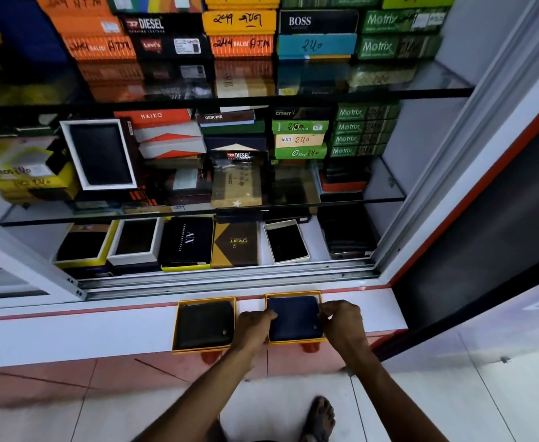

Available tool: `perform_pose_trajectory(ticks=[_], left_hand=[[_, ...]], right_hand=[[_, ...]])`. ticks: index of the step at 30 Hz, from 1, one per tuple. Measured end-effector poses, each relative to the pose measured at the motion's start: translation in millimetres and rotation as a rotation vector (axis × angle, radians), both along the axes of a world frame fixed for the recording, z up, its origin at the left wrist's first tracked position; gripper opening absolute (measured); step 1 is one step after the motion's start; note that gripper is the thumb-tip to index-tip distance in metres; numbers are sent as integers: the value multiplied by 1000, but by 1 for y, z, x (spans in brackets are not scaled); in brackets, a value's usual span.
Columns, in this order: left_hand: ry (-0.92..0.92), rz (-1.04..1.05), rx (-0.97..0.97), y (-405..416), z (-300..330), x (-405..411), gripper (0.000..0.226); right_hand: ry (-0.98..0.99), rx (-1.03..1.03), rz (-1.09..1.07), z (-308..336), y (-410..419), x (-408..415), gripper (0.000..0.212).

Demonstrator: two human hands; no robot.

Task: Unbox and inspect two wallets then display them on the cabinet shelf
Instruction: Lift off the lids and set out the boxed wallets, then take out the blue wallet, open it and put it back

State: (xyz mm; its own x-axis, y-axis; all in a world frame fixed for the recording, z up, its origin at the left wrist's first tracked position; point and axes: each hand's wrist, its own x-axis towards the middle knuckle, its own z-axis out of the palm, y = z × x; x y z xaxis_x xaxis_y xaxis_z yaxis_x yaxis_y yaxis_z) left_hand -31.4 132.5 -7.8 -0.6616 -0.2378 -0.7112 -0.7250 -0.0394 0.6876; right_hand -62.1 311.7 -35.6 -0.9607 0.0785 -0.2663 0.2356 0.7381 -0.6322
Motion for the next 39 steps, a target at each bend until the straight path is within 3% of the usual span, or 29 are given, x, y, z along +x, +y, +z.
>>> perform_pose_trajectory(ticks=[3,11,17,23,25,27,30,33,35,37,39], left_hand=[[2,11,19,0,1,-1,15],[30,28,93,3,8,-1,18],[42,10,119,2,8,-2,21],[178,-54,-51,-8,14,-7,19],[174,-73,-25,-16,21,-14,36],[190,-37,88,-27,27,-21,47],[235,-51,391,-55,39,-31,46],[190,-278,737,-78,55,-35,53],[223,-434,963,-84,63,-37,44],[233,-454,961,-89,67,-39,38],[168,-453,924,-91,74,-40,48]], right_hand=[[-11,68,44,-5,-9,4,29],[-126,-54,-89,-1,-15,-7,43],[-104,-301,-184,19,-14,-4,20],[-83,-636,-179,59,-12,4,15],[-97,-769,-129,81,-18,8,18],[-99,-801,-45,102,-22,10,22],[-11,-786,34,129,-24,3,24],[182,-537,249,143,-28,-12,22],[196,-453,397,147,-35,-24,27],[168,-429,532,154,-43,-32,31],[153,-410,646,159,-50,-37,31]])
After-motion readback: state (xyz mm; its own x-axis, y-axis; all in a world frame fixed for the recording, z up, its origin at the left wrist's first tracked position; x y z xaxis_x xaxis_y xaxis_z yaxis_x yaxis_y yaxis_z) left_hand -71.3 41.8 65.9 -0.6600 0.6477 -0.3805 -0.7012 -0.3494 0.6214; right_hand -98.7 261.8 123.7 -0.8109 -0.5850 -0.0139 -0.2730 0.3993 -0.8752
